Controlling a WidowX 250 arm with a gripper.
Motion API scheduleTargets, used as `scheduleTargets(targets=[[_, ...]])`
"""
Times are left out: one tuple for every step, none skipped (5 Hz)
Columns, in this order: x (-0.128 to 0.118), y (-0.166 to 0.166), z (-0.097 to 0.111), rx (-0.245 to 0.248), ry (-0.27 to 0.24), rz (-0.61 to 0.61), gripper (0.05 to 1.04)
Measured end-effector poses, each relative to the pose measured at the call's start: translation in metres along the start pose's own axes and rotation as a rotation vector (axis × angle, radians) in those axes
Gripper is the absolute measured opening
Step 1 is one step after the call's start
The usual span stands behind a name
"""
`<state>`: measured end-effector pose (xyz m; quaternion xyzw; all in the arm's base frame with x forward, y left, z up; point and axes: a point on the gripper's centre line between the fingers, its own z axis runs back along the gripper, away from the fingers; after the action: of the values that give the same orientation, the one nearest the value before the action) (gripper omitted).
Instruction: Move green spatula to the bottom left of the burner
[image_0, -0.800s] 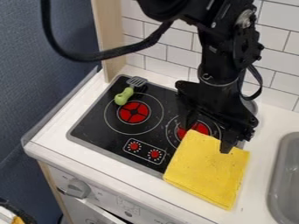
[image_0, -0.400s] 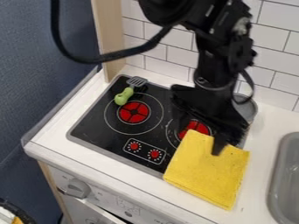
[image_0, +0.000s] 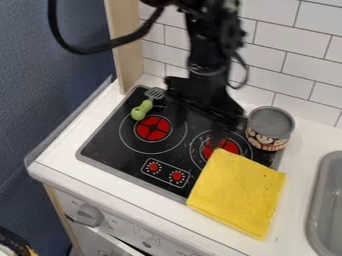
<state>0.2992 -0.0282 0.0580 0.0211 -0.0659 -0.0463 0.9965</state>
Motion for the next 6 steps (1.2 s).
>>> scheduleTargets(targets=[[0.013,0.031,-0.007,0.022,0.009,0.047,0.999],[0.023,0.063,-0.018,0.023,0.029,0.128,0.999],[0.029,0.083,-0.032,0.027,0.048,0.180,0.999],[0.035,0.094,-0.044,0.036,0.062,0.201,0.999],[0.038,0.102,-0.053,0.052,0.072,0.219,0.999],[0.038,0.111,-0.061,0.065,0.071,0.249,0.999]])
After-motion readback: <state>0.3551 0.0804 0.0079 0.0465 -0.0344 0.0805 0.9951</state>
